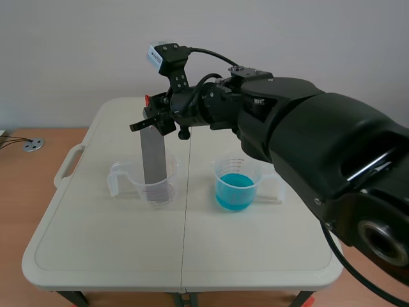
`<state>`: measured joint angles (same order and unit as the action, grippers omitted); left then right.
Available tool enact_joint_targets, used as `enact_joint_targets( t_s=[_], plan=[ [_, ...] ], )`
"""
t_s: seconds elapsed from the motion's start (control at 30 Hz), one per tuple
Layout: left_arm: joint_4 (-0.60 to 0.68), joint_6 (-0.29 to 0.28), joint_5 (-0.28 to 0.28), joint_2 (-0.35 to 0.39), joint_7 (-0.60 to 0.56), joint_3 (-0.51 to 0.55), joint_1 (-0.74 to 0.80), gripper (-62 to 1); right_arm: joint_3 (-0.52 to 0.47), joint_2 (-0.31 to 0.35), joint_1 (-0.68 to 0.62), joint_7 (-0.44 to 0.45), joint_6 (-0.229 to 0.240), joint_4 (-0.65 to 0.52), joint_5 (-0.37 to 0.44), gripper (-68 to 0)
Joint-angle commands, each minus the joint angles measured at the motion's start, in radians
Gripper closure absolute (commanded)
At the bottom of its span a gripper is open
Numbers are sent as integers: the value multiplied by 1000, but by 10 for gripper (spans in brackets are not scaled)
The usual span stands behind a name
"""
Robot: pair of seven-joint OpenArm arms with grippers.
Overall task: Hold the metal plate by the orange handle, dip it into the blue solution, take it out and point at it, then put the plate back in the beaker on the left.
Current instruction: 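Lift the metal plate out of the left beaker, then move the plate over the blue solution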
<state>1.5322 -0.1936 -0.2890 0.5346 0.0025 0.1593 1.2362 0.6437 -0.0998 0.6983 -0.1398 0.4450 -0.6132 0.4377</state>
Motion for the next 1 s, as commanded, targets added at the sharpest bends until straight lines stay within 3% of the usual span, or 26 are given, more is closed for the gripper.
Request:
enact_joint_targets(
  t_s=[0.0, 0.17, 0.47, 0.67, 0.97],
  plan=[
    [11, -3, -6, -2, -9, -3, 13, -18, -1, -3, 24, 13, 29, -23, 11, -13],
    [11, -3, -6, -2, -10, -3, 13, -18, -1, -3, 3, 63, 125, -25, 11, -13],
    [11, -3, -6, -2, -10, -3, 13, -18, -1, 30, -38, 174, 245, -53, 11, -13],
    [11, -3, -6, -2, -10, -3, 13, -18, -4, 89, -64, 222, 260, -142, 11, -13],
    [11, -3, -6, -2, -10, -3, 13, -18, -4, 127, -92, 221, 259, -254, 11, -13]
  ],
)
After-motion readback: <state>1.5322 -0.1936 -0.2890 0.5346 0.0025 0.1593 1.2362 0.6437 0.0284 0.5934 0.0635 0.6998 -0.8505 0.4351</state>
